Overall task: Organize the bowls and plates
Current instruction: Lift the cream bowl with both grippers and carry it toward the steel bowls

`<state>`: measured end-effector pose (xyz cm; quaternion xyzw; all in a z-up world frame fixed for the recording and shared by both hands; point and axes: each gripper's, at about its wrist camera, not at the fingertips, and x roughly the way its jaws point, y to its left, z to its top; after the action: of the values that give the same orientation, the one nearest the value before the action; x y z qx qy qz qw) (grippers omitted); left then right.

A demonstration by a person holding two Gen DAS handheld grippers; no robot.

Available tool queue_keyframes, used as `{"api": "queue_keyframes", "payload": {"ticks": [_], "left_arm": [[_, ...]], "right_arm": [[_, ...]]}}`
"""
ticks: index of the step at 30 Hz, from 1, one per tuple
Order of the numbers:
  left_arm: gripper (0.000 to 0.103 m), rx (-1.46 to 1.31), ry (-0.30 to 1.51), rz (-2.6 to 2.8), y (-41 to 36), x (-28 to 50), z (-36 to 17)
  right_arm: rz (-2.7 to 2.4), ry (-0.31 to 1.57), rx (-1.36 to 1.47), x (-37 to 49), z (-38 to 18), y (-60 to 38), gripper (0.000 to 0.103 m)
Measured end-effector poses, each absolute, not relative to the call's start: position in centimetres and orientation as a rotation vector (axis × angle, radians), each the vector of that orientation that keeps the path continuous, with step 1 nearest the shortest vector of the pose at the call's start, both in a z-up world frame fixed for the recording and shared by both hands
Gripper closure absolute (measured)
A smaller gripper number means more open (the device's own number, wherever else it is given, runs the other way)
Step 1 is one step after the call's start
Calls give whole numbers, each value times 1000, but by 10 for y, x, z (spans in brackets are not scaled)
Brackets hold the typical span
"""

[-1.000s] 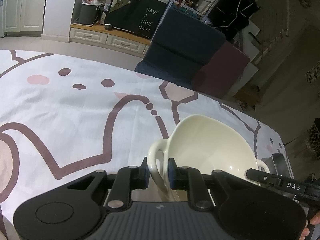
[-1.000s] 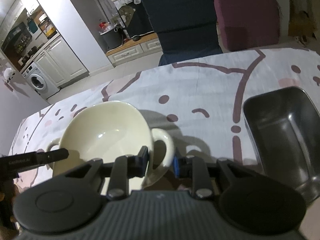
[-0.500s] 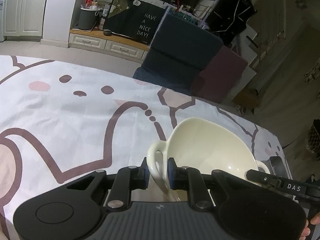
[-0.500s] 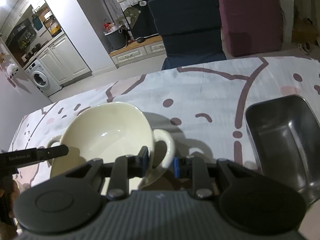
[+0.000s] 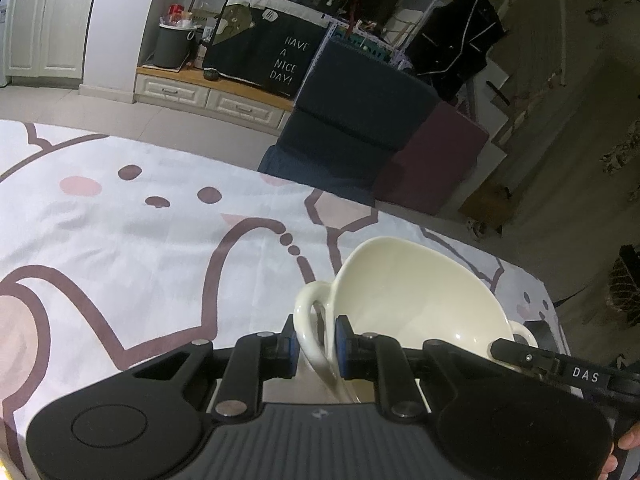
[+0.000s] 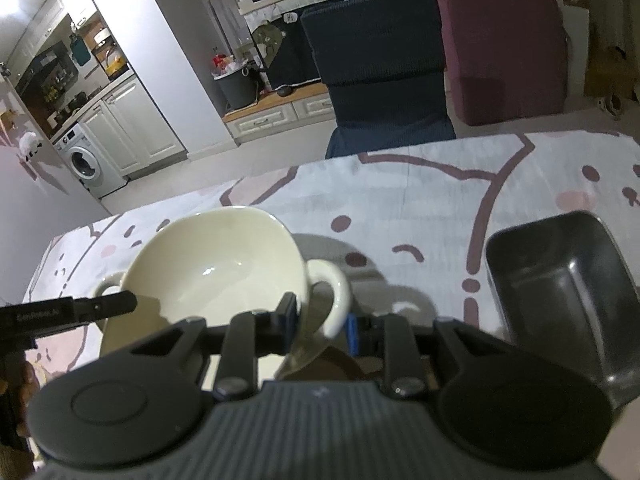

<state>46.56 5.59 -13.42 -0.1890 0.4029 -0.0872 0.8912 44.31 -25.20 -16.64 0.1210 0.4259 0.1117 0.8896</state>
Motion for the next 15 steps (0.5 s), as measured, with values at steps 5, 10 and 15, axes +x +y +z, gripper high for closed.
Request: {"api": "queue_keyframes", "payload": {"ticks": [5,10,15], "left_arm": [[84,-394,827,-183,56,456,-124],[84,-394,810,-192,57,441,-108],[84,-400,795,-195,58,419,-88]], "right_arm": [[230,873,253,435,-160,-253,74],[232,857,251,426,-147,-252,74],[237,835,248,411,-131,-252,74]]}}
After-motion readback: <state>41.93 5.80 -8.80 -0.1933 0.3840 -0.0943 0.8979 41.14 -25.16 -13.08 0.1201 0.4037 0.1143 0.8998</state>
